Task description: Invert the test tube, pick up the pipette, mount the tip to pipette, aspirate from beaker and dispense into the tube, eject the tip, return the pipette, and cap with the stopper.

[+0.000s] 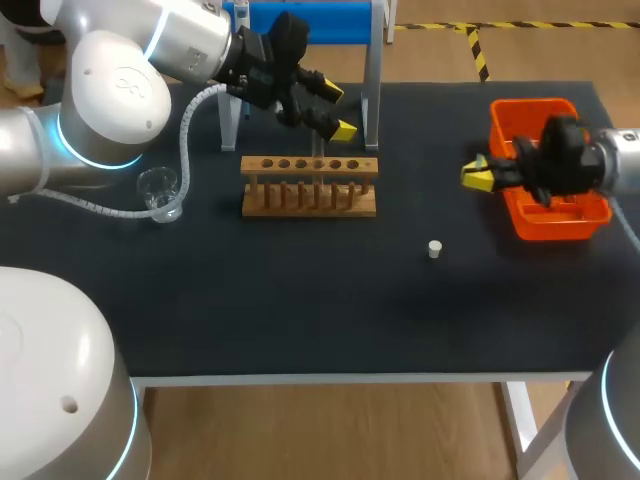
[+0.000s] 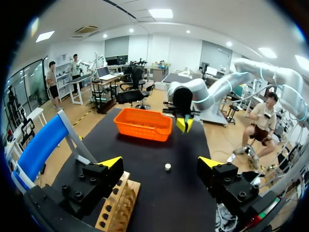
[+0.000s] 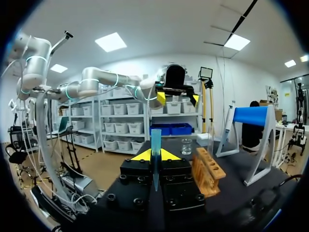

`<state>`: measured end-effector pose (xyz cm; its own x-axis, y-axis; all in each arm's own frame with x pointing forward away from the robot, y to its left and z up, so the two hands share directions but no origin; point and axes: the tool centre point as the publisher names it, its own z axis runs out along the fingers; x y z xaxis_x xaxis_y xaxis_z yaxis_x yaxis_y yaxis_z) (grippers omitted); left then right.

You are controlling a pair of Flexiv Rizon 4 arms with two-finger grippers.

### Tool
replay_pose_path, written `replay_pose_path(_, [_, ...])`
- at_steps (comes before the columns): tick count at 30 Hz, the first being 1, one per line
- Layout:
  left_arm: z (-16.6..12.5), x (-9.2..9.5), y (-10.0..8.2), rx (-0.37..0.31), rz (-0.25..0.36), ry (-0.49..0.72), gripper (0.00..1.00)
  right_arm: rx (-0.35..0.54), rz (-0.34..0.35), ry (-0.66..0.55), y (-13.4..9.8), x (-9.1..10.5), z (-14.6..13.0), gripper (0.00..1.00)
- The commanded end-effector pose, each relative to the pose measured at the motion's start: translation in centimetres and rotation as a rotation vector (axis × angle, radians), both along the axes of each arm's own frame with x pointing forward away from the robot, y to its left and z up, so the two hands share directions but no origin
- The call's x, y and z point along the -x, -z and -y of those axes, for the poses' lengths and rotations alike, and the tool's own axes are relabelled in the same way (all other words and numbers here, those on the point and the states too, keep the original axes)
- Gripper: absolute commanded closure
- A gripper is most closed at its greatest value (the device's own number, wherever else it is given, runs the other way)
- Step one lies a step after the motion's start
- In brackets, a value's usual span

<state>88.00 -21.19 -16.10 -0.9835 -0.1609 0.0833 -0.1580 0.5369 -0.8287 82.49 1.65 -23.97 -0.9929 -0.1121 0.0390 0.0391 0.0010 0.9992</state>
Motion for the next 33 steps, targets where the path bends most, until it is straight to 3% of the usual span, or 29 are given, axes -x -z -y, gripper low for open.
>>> replay_pose_path(1, [0.0,0.0,-0.1,-0.002,-0.002,0.002,0.0,-0.004,0.005,0.01,0.0,1.3,1.3,1.0])
replay_pose_path(33, [0.0,0.0,-0.1,-0.002,-0.002,0.002,0.0,-0.02,-0.024,0.017,1.3,1.6,1.5,1.0])
